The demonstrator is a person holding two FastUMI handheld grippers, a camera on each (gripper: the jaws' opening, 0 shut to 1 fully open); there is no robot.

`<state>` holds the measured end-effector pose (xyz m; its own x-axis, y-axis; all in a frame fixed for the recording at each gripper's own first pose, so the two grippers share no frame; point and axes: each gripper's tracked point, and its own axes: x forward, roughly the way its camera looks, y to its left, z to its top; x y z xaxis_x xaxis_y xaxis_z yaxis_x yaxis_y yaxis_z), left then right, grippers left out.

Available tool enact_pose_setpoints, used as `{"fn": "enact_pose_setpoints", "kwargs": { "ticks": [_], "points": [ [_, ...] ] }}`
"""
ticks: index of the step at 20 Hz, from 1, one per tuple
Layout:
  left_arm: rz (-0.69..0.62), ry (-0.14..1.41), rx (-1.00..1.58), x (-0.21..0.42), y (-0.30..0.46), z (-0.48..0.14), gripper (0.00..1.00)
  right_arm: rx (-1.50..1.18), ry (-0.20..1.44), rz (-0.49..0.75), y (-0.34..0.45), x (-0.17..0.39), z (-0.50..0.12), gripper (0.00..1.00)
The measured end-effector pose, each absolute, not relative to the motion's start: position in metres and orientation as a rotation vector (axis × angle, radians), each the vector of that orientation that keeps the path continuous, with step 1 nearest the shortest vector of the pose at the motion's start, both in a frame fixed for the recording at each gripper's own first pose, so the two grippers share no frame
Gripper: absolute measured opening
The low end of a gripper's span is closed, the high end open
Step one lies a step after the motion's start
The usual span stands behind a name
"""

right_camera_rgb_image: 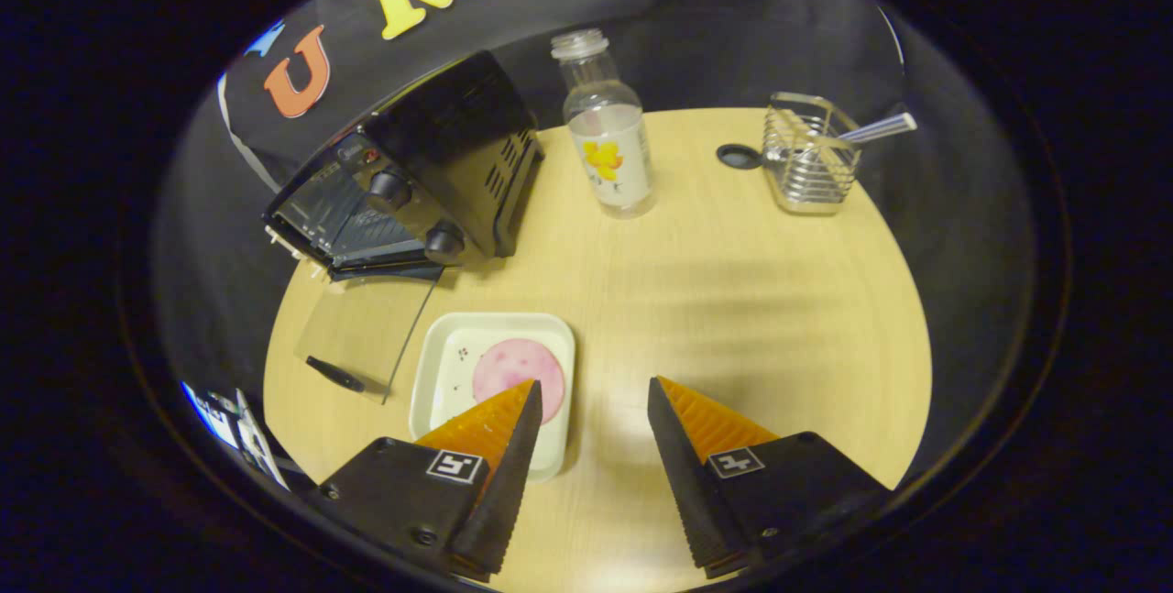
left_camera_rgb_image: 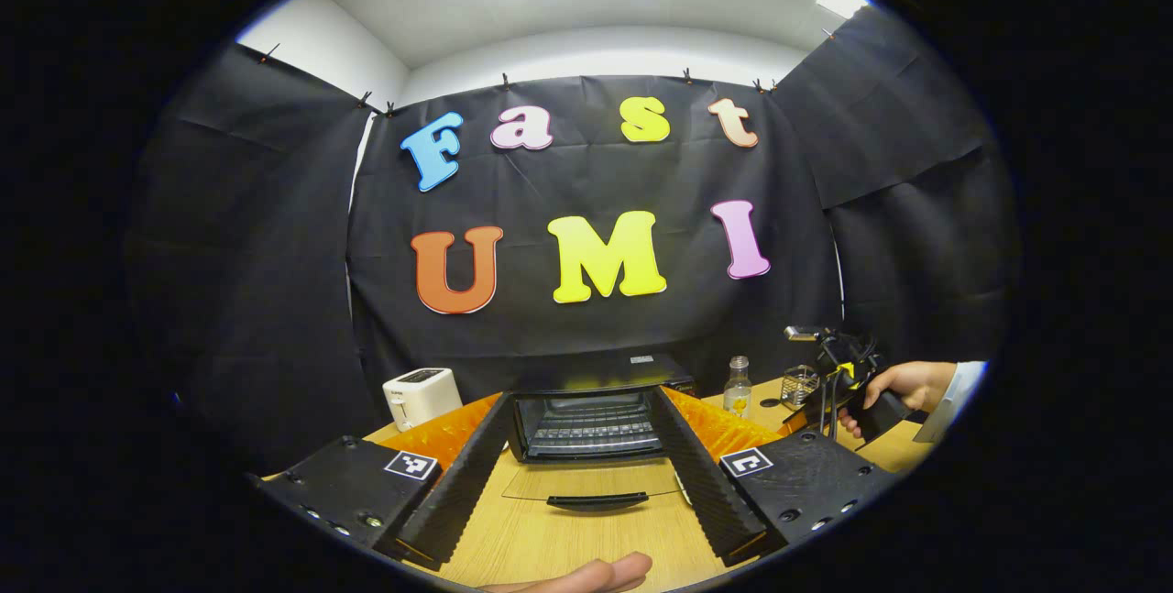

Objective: Open the electric oven with the left hand, put the food in, and close the electric oven.

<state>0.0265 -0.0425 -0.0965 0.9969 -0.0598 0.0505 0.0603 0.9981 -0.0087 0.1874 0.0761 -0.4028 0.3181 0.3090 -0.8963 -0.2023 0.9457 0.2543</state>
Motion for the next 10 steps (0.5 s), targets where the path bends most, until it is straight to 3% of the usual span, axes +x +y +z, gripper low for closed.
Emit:
{"fn": "enact_pose_setpoints", "kwargs": {
  "ticks": [1, 2, 4, 5, 6, 8, 10],
  "points": [
    [-0.078, -0.055, -0.033, 0.027, -0.045, -0.095, 0.96, 0.107, 1.225, 0.359, 0.083, 0.185, -0.407, 0.67],
    [-0.101, -0.052, -0.054, 0.027, -0.05, -0.096, 0.96, 0.105, 1.259, 0.367, 0.087, 0.182, -0.412, 0.58],
    [-0.113, -0.056, -0.078, 0.026, -0.049, -0.096, 0.96, 0.079, 1.315, 0.347, 0.085, 0.181, -0.428, 0.49],
    [-0.109, -0.052, -0.074, 0.028, -0.048, -0.099, 0.96, 0.077, 1.348, 0.35, 0.087, 0.178, -0.433, 0.55],
    [-0.109, -0.047, -0.061, 0.028, -0.049, -0.102, 0.96, 0.073, 1.375, 0.355, 0.086, 0.174, -0.435, 0.41],
    [-0.102, -0.038, -0.034, 0.03, -0.049, -0.108, 0.96, 0.084, 1.406, 0.38, 0.092, 0.17, -0.44, 0.39],
    [-0.097, -0.029, -0.027, 0.033, -0.052, -0.111, 0.96, 0.097, 1.448, 0.403, 0.096, 0.162, -0.443, 0.18]
  ]
}}
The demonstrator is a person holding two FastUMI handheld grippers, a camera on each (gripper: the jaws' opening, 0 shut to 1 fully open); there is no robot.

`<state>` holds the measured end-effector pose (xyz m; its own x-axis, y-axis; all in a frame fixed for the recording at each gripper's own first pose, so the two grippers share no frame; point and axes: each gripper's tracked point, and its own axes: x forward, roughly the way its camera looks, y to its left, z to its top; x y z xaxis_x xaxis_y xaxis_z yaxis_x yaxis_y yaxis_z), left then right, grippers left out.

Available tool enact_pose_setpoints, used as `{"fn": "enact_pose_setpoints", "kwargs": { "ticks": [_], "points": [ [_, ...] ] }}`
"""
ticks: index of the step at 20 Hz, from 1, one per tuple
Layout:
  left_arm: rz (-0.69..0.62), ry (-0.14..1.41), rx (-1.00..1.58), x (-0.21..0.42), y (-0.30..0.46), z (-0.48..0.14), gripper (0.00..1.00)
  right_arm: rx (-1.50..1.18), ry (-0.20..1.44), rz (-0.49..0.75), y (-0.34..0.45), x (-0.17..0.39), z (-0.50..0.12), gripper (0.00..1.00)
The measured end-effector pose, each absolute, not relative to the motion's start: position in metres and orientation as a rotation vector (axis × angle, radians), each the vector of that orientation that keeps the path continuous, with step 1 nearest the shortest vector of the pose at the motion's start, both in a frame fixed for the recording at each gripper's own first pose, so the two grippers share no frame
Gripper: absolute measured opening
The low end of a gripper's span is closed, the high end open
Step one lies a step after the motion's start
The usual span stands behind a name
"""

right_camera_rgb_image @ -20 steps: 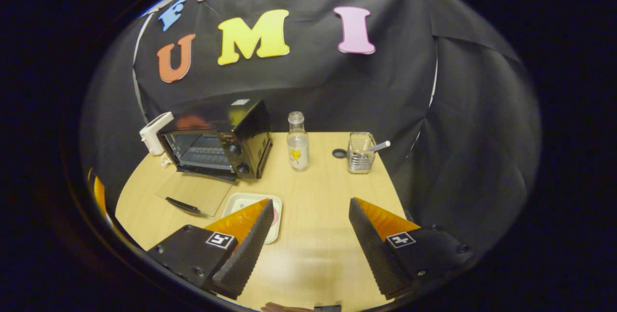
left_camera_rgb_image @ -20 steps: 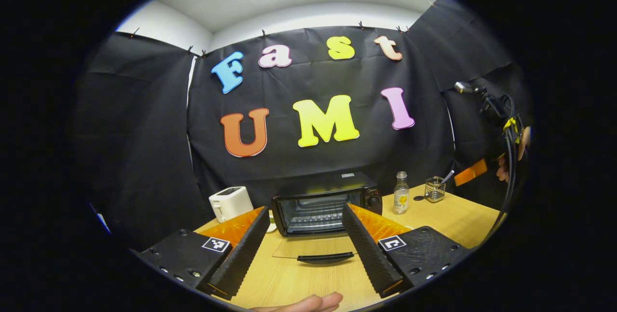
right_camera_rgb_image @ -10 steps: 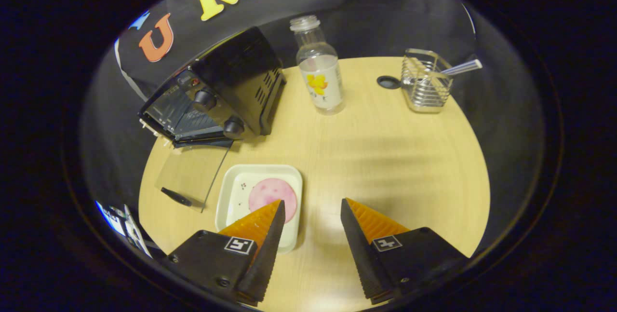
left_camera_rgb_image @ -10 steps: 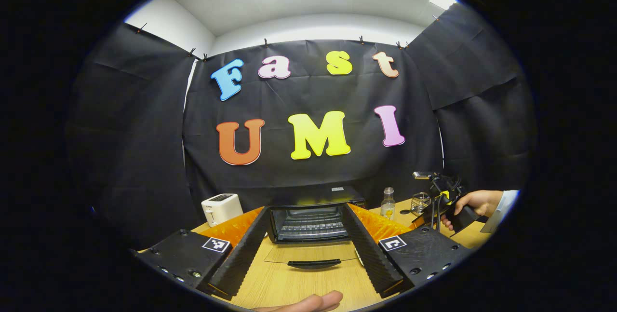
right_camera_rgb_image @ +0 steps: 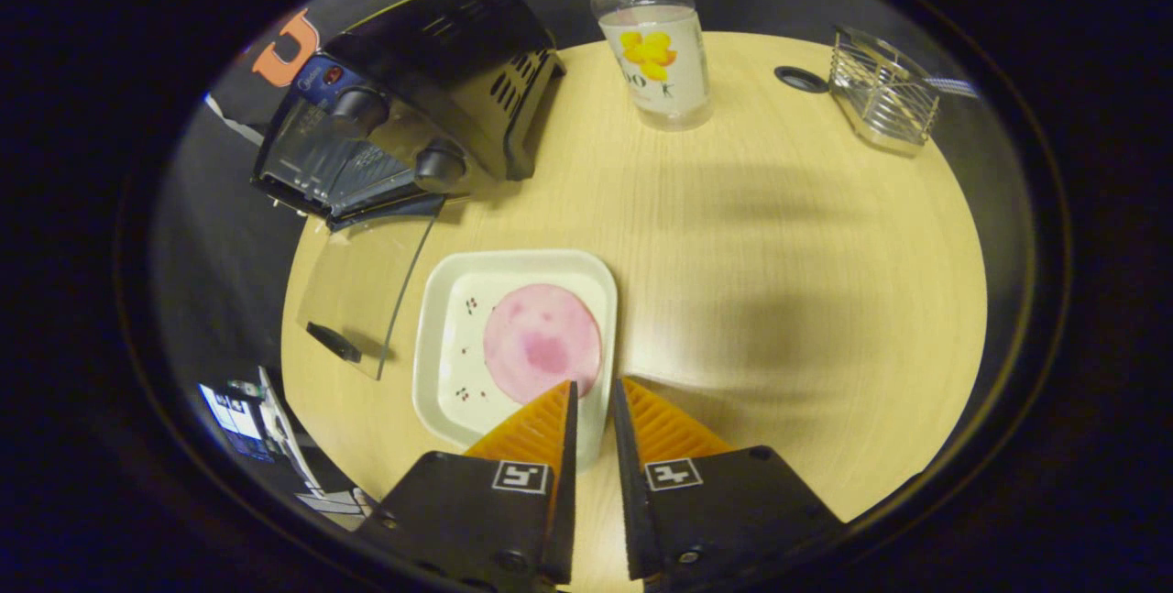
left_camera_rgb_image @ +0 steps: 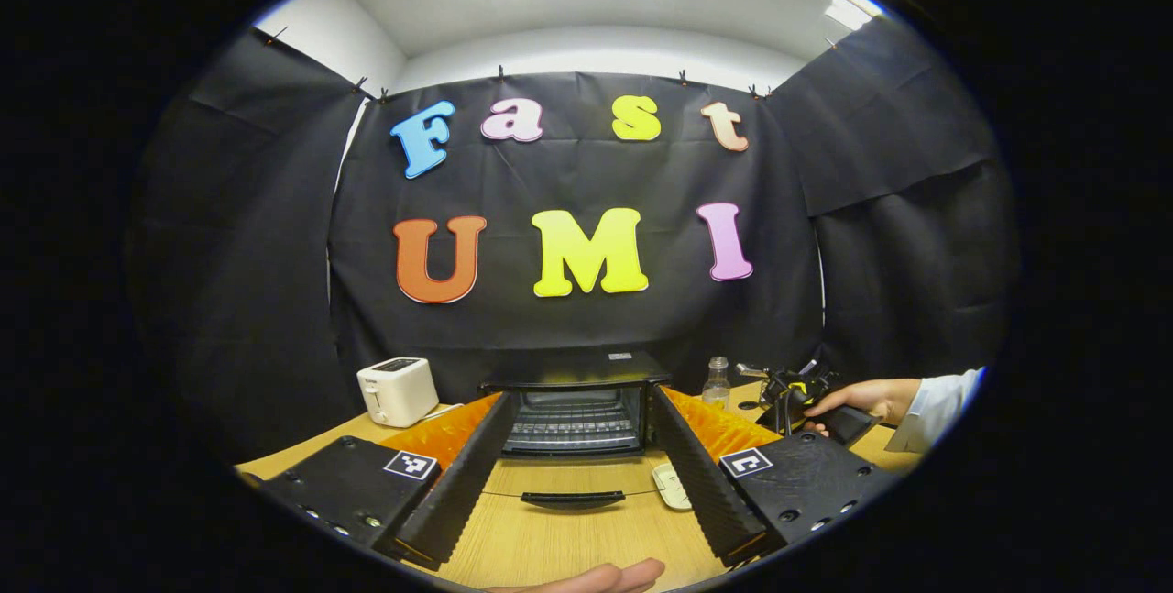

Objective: Open the electric oven with the left hand, put the food in, and close the electric oven.

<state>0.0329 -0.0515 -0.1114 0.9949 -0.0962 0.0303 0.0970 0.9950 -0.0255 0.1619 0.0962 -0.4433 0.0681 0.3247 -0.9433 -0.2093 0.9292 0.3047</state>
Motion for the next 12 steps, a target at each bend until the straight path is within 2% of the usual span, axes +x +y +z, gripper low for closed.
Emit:
{"fn": "enact_pose_setpoints", "kwargs": {
  "ticks": [1, 2, 3, 5, 8, 12],
  "points": [
    [-0.102, -0.023, -0.03, 0.032, -0.055, -0.112, 0.96, 0.104, 1.466, 0.42, 0.098, 0.159, -0.449, 0.13],
    [-0.106, -0.021, -0.032, 0.031, -0.058, -0.111, 0.96, 0.146, 1.46, 0.431, 0.1, 0.164, -0.444, 0.02],
    [-0.106, -0.023, -0.033, 0.029, -0.059, -0.109, 0.96, 0.154, 1.471, 0.448, 0.103, 0.164, -0.451, 0.07],
    [-0.102, -0.027, -0.034, 0.024, -0.059, -0.105, 0.96, 0.231, 1.483, 0.46, 0.104, 0.164, -0.449, 0.04],
    [-0.099, -0.031, -0.028, 0.013, -0.055, -0.099, 0.96, 0.378, 1.469, 0.487, 0.104, 0.162, -0.449, 0.04],
    [-0.076, -0.036, -0.019, -0.007, -0.037, -0.087, 0.96, 0.549, 1.473, 0.458, 0.097, 0.155, -0.453, 0.04]
  ]
}}
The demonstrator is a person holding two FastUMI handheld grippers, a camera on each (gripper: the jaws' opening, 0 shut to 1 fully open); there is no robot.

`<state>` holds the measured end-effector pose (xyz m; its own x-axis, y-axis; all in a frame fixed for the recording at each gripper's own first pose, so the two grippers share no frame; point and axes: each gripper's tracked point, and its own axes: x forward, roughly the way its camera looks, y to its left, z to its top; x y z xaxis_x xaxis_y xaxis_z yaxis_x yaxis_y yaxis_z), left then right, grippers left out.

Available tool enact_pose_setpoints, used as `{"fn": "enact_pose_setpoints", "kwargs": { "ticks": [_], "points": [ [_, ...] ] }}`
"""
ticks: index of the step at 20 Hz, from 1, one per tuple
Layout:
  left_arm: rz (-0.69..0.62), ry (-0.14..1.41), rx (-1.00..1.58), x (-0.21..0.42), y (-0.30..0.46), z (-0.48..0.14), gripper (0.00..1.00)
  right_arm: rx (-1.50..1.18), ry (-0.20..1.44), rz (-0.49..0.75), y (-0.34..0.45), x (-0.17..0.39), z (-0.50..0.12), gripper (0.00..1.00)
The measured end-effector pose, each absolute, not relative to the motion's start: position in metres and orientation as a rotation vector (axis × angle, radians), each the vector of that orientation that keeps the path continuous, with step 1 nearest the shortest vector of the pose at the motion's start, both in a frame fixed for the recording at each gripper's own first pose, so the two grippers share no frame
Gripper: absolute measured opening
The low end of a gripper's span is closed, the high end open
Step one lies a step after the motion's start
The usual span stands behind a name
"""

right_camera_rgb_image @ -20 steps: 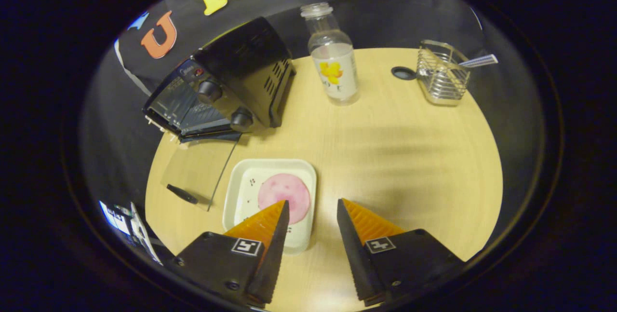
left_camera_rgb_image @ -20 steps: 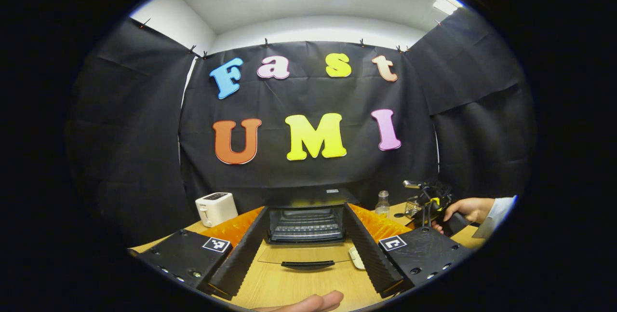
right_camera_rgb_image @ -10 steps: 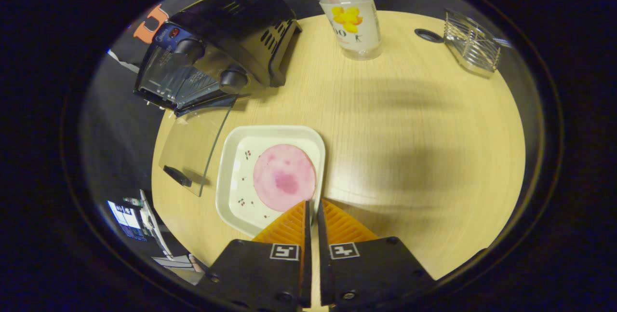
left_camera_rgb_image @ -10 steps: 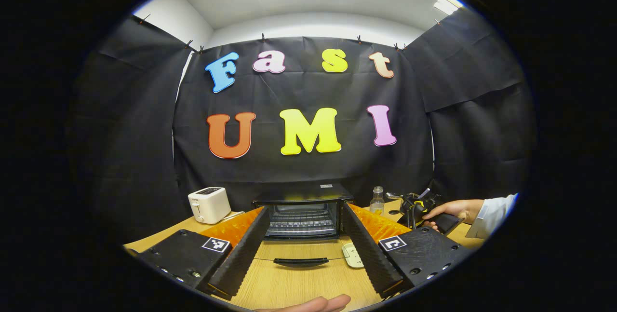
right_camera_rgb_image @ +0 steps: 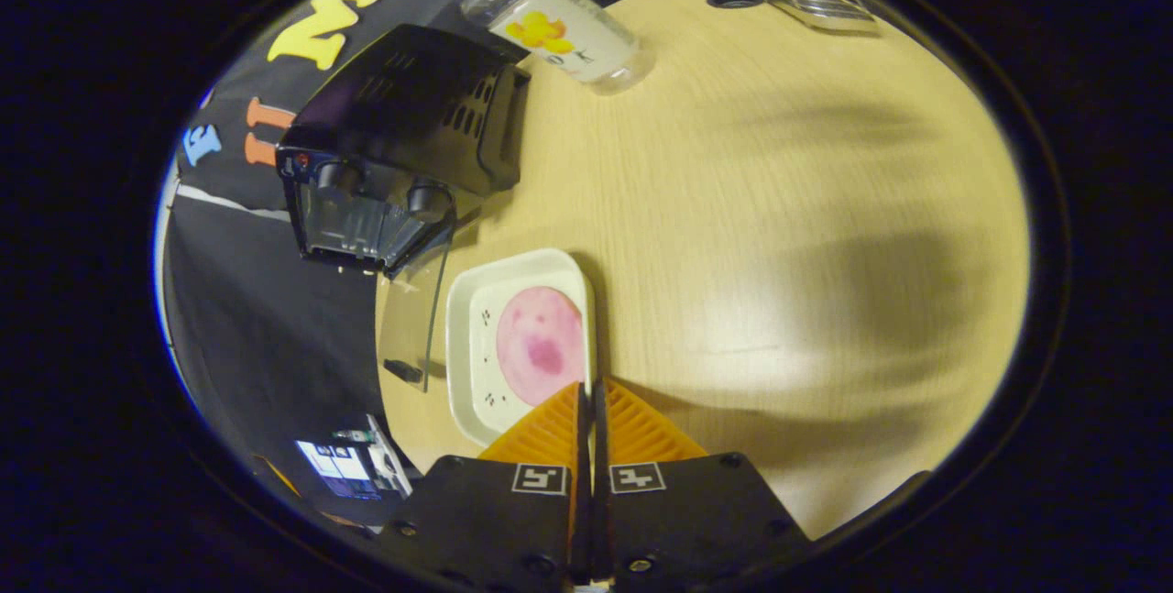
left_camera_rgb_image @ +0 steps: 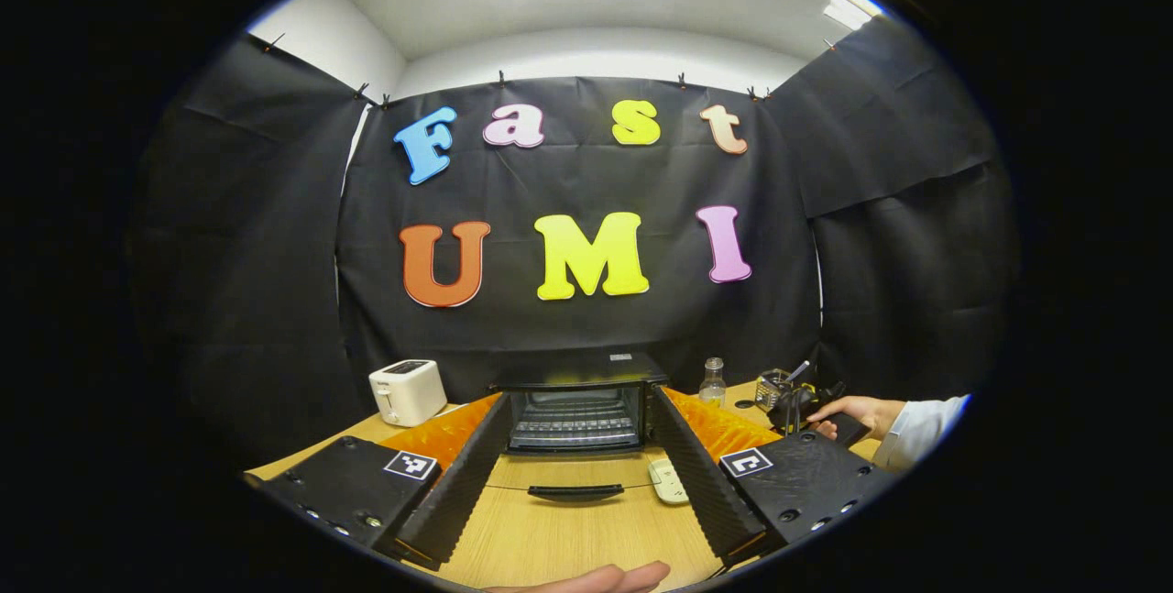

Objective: Open the electric oven with the left hand, put the food in, and close the electric oven.

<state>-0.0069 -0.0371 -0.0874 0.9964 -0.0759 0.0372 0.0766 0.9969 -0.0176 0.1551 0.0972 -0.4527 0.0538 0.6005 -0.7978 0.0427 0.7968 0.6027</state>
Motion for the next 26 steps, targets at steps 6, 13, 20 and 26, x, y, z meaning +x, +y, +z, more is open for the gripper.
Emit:
{"fn": "enact_pose_setpoints", "kwargs": {
  "ticks": [6, 13, 20, 26],
  "points": [
    [-0.068, -0.07, -0.02, -0.033, -0.022, -0.07, 0.96, 0.56, 1.433, 0.418, 0.105, 0.148, -0.444, 0.03],
    [-0.079, -0.065, 0.008, -0.042, -0.02, -0.073, 0.96, 0.54, 1.342, 0.431, 0.088, 0.149, -0.396, 0.03],
    [-0.072, -0.022, -0.027, -0.041, -0.003, -0.09, 0.96, 0.504, 1.285, 0.476, 0.11, 0.141, -0.353, 0.03],
    [-0.042, -0.01, -0.029, -0.041, 0.018, -0.103, 0.96, 0.566, 1.274, 0.524, 0.159, 0.131, -0.328, 0.03]
  ]
}}
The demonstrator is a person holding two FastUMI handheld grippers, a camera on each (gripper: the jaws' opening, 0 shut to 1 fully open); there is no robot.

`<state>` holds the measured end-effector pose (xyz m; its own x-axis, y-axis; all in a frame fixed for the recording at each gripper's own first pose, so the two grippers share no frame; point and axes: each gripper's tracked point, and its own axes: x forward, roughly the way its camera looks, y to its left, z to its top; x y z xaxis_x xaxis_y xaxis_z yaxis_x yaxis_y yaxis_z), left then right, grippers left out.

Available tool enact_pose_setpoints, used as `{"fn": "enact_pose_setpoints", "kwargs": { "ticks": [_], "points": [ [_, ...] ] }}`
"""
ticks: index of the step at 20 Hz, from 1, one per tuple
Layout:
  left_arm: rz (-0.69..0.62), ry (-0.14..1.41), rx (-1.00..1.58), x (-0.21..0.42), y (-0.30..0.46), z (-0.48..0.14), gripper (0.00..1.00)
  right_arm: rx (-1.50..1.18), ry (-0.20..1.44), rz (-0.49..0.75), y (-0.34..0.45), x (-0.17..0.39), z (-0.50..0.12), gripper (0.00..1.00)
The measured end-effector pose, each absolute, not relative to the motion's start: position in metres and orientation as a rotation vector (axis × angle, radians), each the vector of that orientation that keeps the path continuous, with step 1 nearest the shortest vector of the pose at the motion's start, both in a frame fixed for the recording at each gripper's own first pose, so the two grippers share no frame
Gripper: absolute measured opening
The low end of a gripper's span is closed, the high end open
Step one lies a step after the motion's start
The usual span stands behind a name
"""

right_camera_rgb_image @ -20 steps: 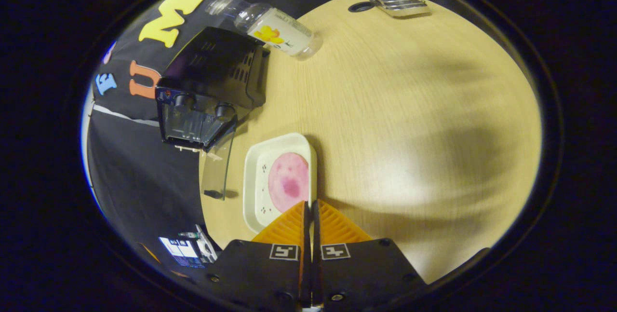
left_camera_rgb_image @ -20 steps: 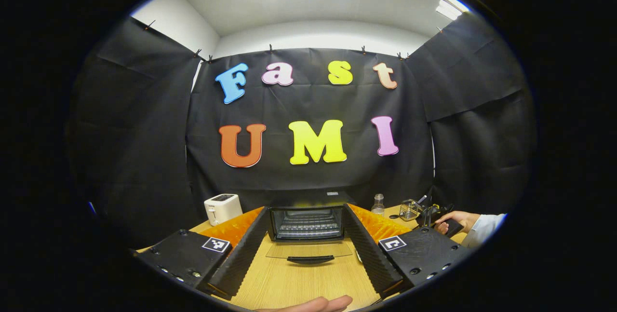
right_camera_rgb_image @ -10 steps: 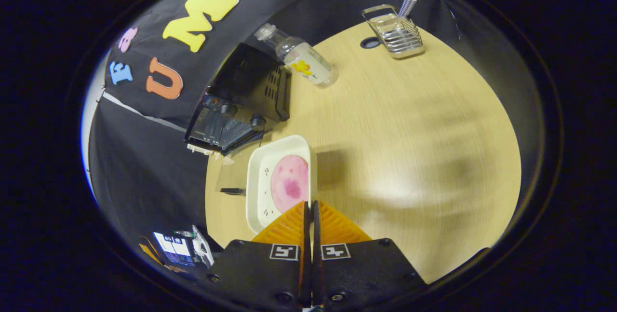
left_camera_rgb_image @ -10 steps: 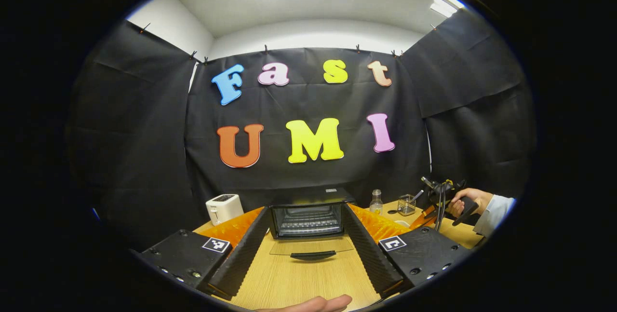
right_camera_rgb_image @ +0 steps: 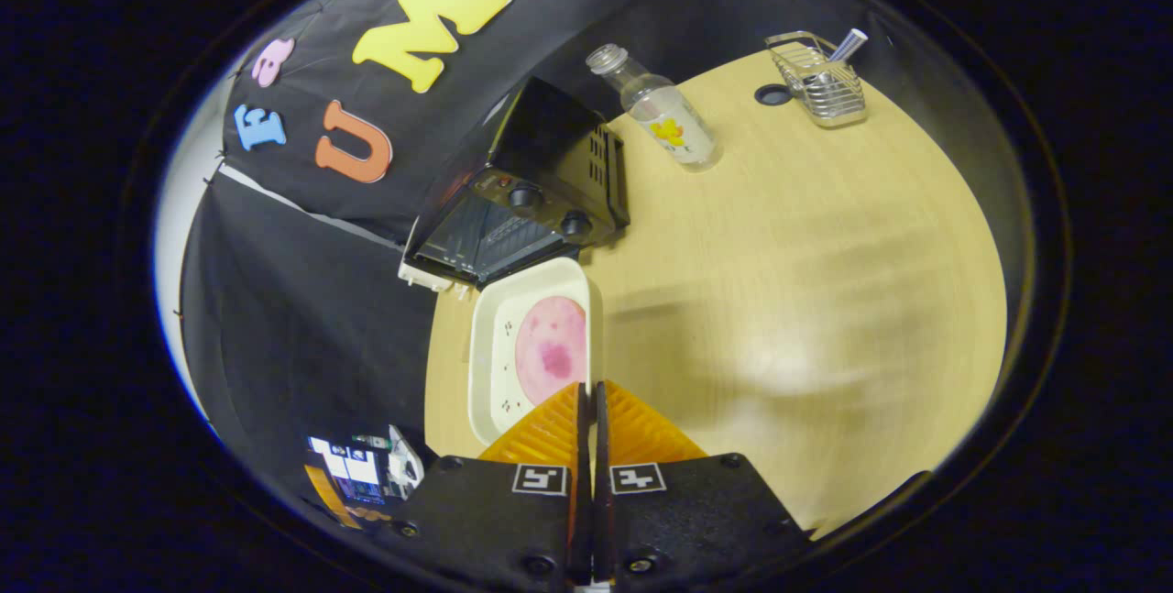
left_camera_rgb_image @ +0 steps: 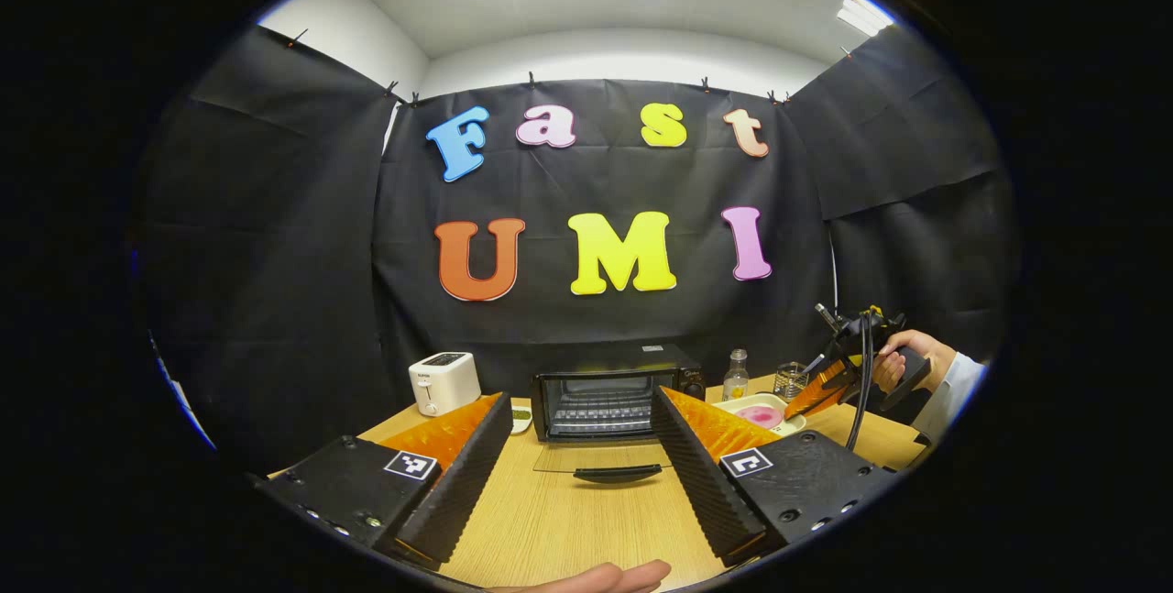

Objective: Open the electric oven with the left hand, put the food in, and close the electric oven.

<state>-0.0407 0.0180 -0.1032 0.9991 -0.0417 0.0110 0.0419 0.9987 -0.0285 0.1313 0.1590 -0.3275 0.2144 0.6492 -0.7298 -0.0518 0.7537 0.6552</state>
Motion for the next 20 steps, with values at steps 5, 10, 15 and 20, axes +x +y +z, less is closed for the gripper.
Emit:
{"fn": "enact_pose_setpoints", "kwargs": {
  "ticks": [5, 10, 15, 20],
  "points": [
    [-0.022, -0.024, -0.032, -0.034, 0.04, -0.111, 0.96, 0.57, 1.261, 0.517, 0.208, 0.126, -0.323, 0.03],
    [0.001, -0.004, -0.017, -0.026, 0.062, -0.124, 0.96, 0.62, 1.264, 0.464, 0.269, 0.135, -0.333, 0.03],
    [0.054, 0.013, -0.046, -0.031, 0.096, -0.139, 0.96, 0.645, 1.255, 0.464, 0.331, 0.147, -0.352, 0.03],
    [0.094, 0.023, -0.089, -0.036, 0.117, -0.149, 0.96, 0.774, 1.19, 0.359, 0.379, 0.17, -0.372, 0.04]
  ]
}}
